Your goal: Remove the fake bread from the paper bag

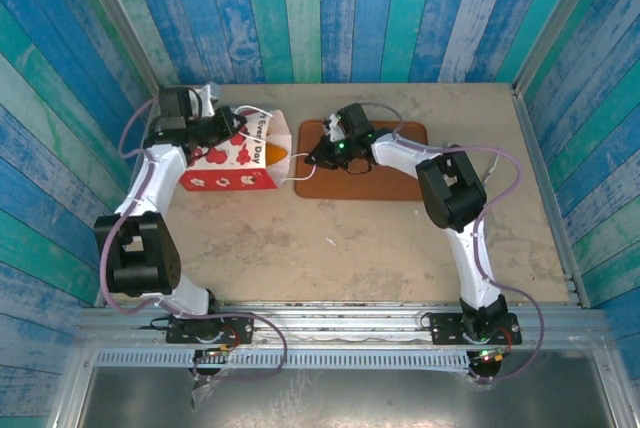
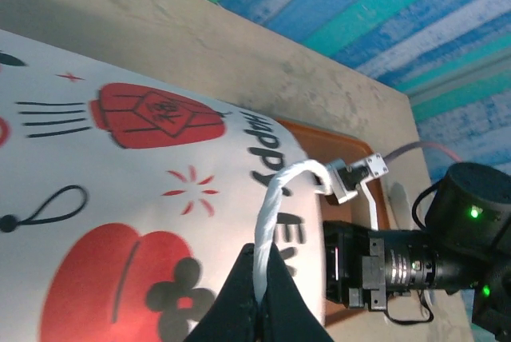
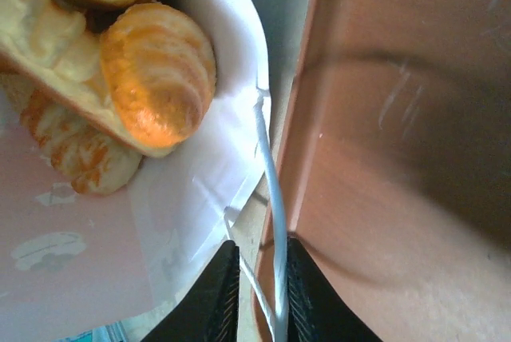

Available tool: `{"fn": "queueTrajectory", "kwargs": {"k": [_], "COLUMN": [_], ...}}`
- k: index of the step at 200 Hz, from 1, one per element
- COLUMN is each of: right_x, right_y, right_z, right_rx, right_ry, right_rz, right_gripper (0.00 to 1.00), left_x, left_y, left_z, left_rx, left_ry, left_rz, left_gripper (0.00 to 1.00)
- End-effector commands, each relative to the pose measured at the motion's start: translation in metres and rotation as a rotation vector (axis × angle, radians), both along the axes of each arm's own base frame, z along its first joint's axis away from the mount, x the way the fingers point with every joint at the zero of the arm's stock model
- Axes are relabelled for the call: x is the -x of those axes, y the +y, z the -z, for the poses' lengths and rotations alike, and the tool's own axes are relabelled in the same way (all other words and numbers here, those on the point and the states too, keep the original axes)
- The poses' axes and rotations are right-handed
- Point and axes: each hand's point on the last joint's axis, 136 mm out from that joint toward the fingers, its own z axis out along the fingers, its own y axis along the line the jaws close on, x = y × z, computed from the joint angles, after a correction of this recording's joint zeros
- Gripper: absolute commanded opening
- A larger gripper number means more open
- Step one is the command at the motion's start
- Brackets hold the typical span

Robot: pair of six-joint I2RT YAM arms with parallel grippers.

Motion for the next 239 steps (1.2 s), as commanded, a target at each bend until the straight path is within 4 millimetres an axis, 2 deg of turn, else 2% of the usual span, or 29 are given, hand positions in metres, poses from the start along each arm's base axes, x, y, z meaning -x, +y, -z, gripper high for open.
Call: {"fn": "queueTrajectory", "kwargs": {"k": [1, 39, 69, 85, 103, 150, 159, 168, 172, 179, 201, 239], "right_x": [0.001, 0.013, 0.026, 0.035, 0.044, 0.077, 0.083, 0.091, 0.093, 0.097, 0.108, 0.118], "right_y": [-0.009, -0.031, -0.073, -0.105, -0.151, -0.271, -0.290, -0.305, -0.311, -0.321, -0.352, -0.369], "right_z": [-0.028, -0.052, -0.080, -0.092, -0.102, -0.124, -0.127, -0.128, -0.128, -0.128, -0.122, -0.109], "right_rx": [-0.005, 0.010, 0.086, 0.143, 0.212, 0.436, 0.474, 0.495, 0.501, 0.507, 0.496, 0.518], "right_ry": [-0.061, -0.120, -0.222, -0.267, -0.301, -0.400, -0.421, -0.440, -0.452, -0.463, -0.431, -0.381], "right_rz": [0.002, 0.008, 0.043, 0.084, 0.168, 0.410, 0.453, 0.486, 0.501, 0.521, 0.631, 0.645], "right_gripper": [0.20, 0.32, 0.39, 0.43, 0.48, 0.62, 0.71, 0.82, 0.86, 0.99, 1.00, 1.00], "left_x": [0.012, 0.024, 0.034, 0.040, 0.047, 0.058, 0.059, 0.059, 0.064, 0.064, 0.063, 0.060], "left_y": [-0.012, -0.030, -0.043, -0.048, -0.050, -0.055, -0.058, -0.060, -0.060, -0.060, -0.057, -0.058], "left_z": [-0.021, -0.029, -0.042, -0.053, -0.062, -0.059, -0.057, -0.054, -0.063, -0.063, -0.059, -0.052], "left_rx": [0.051, 0.087, 0.103, 0.138, 0.165, 0.162, 0.161, 0.154, 0.154, 0.151, 0.136, 0.118], "left_ry": [-0.051, -0.063, -0.087, -0.119, -0.144, -0.135, -0.129, -0.127, -0.153, -0.160, -0.168, -0.162], "left_rz": [0.047, 0.074, 0.092, 0.081, 0.066, 0.054, 0.058, 0.057, 0.055, 0.050, 0.027, 0.039], "left_gripper": [0.01, 0.02, 0.01, 0.01, 0.01, 0.01, 0.01, 0.02, 0.02, 0.02, 0.02, 0.09]}}
